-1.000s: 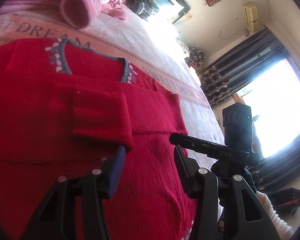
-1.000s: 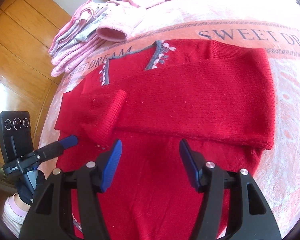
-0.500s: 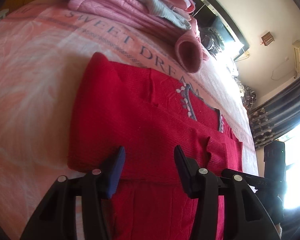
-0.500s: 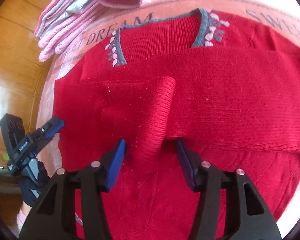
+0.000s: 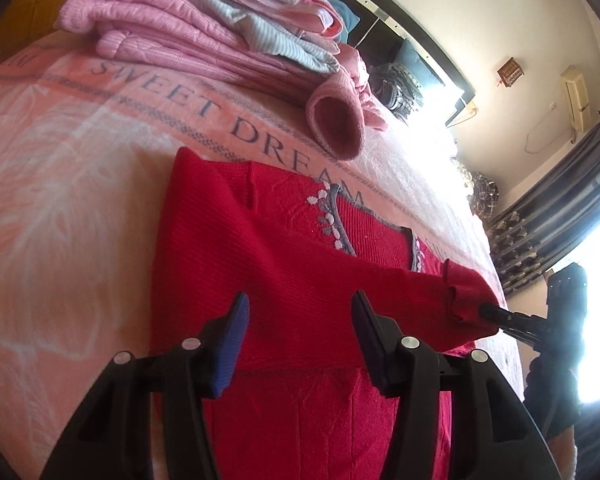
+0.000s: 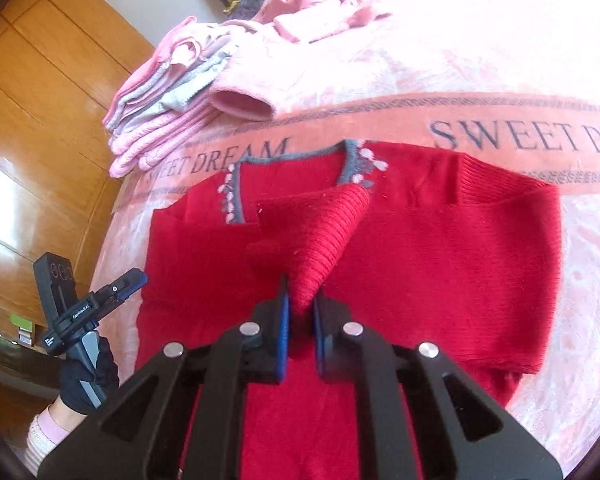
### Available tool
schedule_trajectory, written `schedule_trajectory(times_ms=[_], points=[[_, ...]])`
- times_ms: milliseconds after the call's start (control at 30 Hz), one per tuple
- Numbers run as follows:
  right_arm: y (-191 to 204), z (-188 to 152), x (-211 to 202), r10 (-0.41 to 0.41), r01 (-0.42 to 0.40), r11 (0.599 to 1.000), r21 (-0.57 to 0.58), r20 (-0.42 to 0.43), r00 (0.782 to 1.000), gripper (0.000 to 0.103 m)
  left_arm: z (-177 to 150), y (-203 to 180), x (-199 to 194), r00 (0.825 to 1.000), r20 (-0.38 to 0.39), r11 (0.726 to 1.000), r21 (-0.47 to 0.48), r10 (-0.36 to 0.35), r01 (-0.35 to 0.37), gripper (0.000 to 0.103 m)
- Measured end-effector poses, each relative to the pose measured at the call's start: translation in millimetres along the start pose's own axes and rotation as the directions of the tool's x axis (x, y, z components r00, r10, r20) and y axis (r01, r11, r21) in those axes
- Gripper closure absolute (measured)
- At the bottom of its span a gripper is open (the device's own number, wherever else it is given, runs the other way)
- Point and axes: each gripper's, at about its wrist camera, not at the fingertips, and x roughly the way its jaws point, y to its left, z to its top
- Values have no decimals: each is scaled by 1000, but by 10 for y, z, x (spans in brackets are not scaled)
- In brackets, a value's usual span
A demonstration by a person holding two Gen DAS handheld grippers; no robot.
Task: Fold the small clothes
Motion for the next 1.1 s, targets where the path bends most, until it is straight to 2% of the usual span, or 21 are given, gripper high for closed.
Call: schedule_trajectory(times_ms=[33, 67, 133, 233, 367, 467, 500, 600, 700, 733, 800, 867, 900, 1100], points=[[-91, -36, 41, -10, 10, 1000, 23, -26, 1000, 92, -36, 10, 101, 999, -30, 1000, -4, 15, -15, 49], [-180, -68, 114, -33, 36, 998, 44, -57, 998, 85, -73, 22, 183, 998, -50, 1000, -10, 28, -28, 49], [-310, -99, 211, -99, 105, 993, 58, -94, 991, 83, -124, 29, 216, 999, -26, 999, -3, 38, -38, 49], [-377, -89, 101, -120, 124, 990, 63, -64, 991, 82, -98, -37, 174, 999, -30, 999, 3, 37, -37, 48], [-114, -40, -62, -120, 119, 992, -29, -6, 993, 80, -63, -160, 49, 1000, 1, 999, 35, 13, -13, 47], [183, -85, 71, -122, 117, 986, -118, -37, 992, 68, -69, -208, 58, 1000, -8, 999, 38, 12, -12, 46], [289, -99, 155, -140, 131, 980, -151, -52, 989, 67, -80, -206, 80, 1000, -16, 999, 34, 18, -17, 46], [547, -167, 435, -241, 216, 943, -253, -73, 968, 61, -117, -154, 157, 998, -42, 999, 23, 44, -43, 45], [642, -213, 665, -369, 326, 884, -335, -73, 926, 61, -149, -71, 214, 998, -54, 999, 6, 35, -35, 45], [633, -223, 709, -394, 347, 869, -352, -68, 917, 63, -148, -60, 216, 998, -53, 999, 5, 32, -32, 45], [580, -227, 697, -392, 349, 871, -345, -62, 918, 71, -146, -68, 221, 998, -56, 999, 10, 35, -34, 45], [488, -196, 635, -381, 344, 885, -314, -62, 923, 94, -148, -84, 227, 998, -58, 999, 21, 39, -38, 43], [431, -174, 581, -350, 319, 904, -284, -63, 935, 98, -153, -93, 228, 997, -57, 999, 27, 42, -41, 43], [-73, -113, 56, -247, 244, 964, -102, -24, 969, 99, -150, -112, 247, 997, -59, 998, 40, 52, -49, 40]])
